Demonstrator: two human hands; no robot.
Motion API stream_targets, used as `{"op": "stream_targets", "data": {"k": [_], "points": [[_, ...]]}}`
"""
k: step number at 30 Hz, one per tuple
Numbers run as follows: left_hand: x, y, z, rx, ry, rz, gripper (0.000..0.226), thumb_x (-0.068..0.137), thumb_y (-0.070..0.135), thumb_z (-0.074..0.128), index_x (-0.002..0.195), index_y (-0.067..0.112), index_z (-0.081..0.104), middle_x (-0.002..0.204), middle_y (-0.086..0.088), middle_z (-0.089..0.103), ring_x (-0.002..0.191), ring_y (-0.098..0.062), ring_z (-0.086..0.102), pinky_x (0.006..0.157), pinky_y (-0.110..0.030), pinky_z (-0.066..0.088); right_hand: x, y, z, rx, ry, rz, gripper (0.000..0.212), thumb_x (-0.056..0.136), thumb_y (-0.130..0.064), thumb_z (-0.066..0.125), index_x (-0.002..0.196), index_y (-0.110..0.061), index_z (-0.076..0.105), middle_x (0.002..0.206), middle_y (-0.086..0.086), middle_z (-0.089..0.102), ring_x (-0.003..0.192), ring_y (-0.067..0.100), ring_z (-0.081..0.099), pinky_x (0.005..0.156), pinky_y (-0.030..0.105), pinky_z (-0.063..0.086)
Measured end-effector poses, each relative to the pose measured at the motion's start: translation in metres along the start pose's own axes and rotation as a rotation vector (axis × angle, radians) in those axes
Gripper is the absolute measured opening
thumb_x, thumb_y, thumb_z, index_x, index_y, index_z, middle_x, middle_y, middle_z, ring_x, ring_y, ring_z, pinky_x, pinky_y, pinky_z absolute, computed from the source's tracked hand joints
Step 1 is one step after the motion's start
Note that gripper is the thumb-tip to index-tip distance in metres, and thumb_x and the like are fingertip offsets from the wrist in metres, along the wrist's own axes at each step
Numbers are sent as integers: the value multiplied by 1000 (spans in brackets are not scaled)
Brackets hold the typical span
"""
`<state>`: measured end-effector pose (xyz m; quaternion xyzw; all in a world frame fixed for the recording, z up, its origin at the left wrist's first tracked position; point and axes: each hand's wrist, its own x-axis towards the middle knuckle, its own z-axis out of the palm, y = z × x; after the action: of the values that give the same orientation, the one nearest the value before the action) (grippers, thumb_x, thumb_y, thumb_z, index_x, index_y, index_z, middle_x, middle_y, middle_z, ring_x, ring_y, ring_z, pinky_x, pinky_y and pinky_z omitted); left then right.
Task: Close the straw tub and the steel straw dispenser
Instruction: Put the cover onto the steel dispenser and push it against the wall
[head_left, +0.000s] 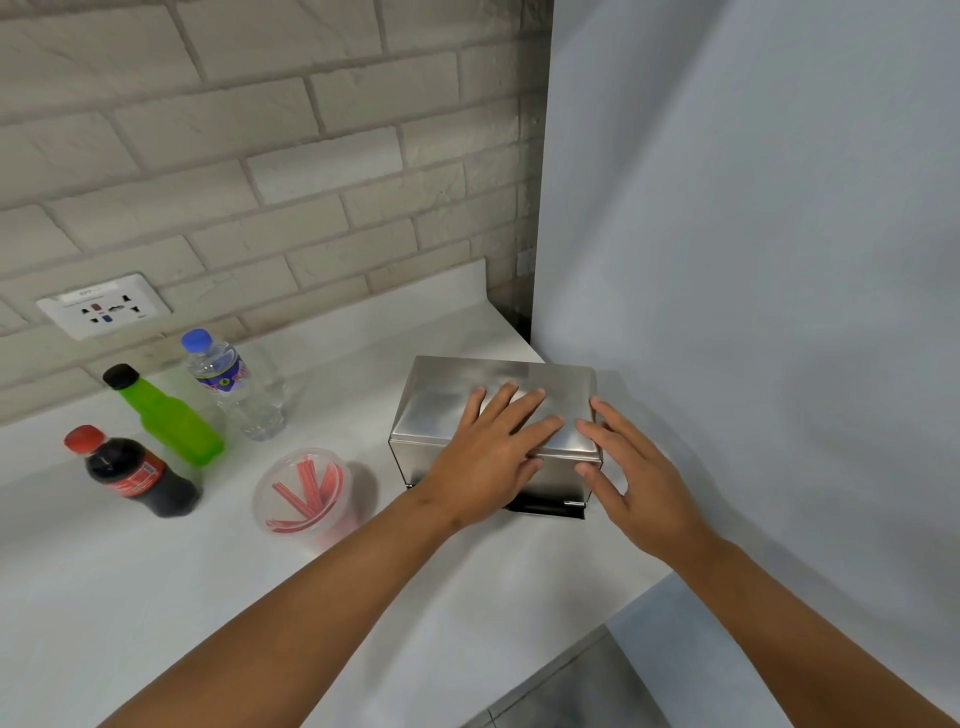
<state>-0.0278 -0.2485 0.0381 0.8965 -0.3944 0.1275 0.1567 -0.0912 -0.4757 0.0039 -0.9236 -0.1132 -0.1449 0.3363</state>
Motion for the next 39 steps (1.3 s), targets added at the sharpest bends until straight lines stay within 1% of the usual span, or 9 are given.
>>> {"op": "stream_targets", "data": {"k": [6,11,15,18,27,31,33,36,39], "points": [[0,-21,-18,-145,55,-27,42,96,30,68,130,6,68,140,-18,63,133,-33,48,113,-47,38,23,-16,-17,-42,-59,74,51,98,-52,56,141,-25,59,160,-5,42,147,14,37,116,29,31],[-6,-55,-38,-83,38,-181,43,103,29,60,138,4,63,143,-17,61,131,-38,53,110,-53,39,57,-33,-18,-117,-145,38,52,100,-41,63,146,-17,56,162,5,41,152,27,30,123,43,27],[-17,-78,-47,-92,1,-324,48,109,32,49,150,8,51,158,-17,48,147,-38,39,120,-54,30,81,-42,-9,-206,-268,13,60,101,-52,53,152,-21,47,166,4,35,155,33,21,122,43,20],[-24,-79,-41,-155,-32,-367,52,111,30,47,157,5,42,166,-15,36,155,-33,28,126,-43,21,92,-49,1,-311,-317,-26,65,99,-60,42,150,-21,48,160,5,43,148,35,32,118,45,23],[-31,-85,-26,-465,5,-479,57,112,35,42,163,14,29,172,4,17,155,0,9,112,2,2,94,-53,9,-471,-302,-70,72,97,-64,27,148,-19,52,155,5,50,140,32,44,114,48,32],[-39,-86,-19,-605,69,-594,56,113,32,41,165,19,25,173,7,18,155,1,12,123,-11,7,105,-57,13,-480,-374,-66,65,101,-60,31,154,-23,41,164,1,37,147,31,33,118,48,23],[-46,-84,-19,-702,113,-633,48,113,30,39,160,33,31,161,32,35,147,14,28,121,-12,23,113,-64,20,-444,-429,-100,59,105,-54,33,156,-25,36,168,0,30,152,31,26,121,48,19],[-54,-86,-15,-758,119,-707,42,114,32,37,156,36,34,126,67,39,119,41,34,94,11,25,131,-81,37,-382,-516,-147,58,107,-50,29,159,-25,30,171,-2,22,155,28,18,124,49,15],[-57,-88,-12,-845,118,-771,50,114,34,37,162,22,32,142,47,34,115,45,30,92,13,22,147,-99,53,-360,-555,-184,58,109,-47,27,160,-20,30,172,0,21,154,27,18,123,46,16]]}}
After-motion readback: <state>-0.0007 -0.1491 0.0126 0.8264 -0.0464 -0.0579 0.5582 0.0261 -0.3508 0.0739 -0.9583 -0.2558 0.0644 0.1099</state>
